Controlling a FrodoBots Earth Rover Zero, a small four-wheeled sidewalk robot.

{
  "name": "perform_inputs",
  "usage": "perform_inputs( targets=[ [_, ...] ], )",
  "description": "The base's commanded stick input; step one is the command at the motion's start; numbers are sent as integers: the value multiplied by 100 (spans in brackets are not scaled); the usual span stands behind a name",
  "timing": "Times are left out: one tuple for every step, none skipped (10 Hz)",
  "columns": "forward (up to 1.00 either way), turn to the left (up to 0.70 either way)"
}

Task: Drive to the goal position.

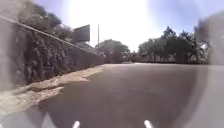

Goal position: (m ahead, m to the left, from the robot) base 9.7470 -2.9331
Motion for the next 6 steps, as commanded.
perform_inputs(
  targets=[
    [100, 0],
    [100, 0],
    [100, 0],
    [100, -24],
    [100, -12],
    [100, 0]
  ],
)
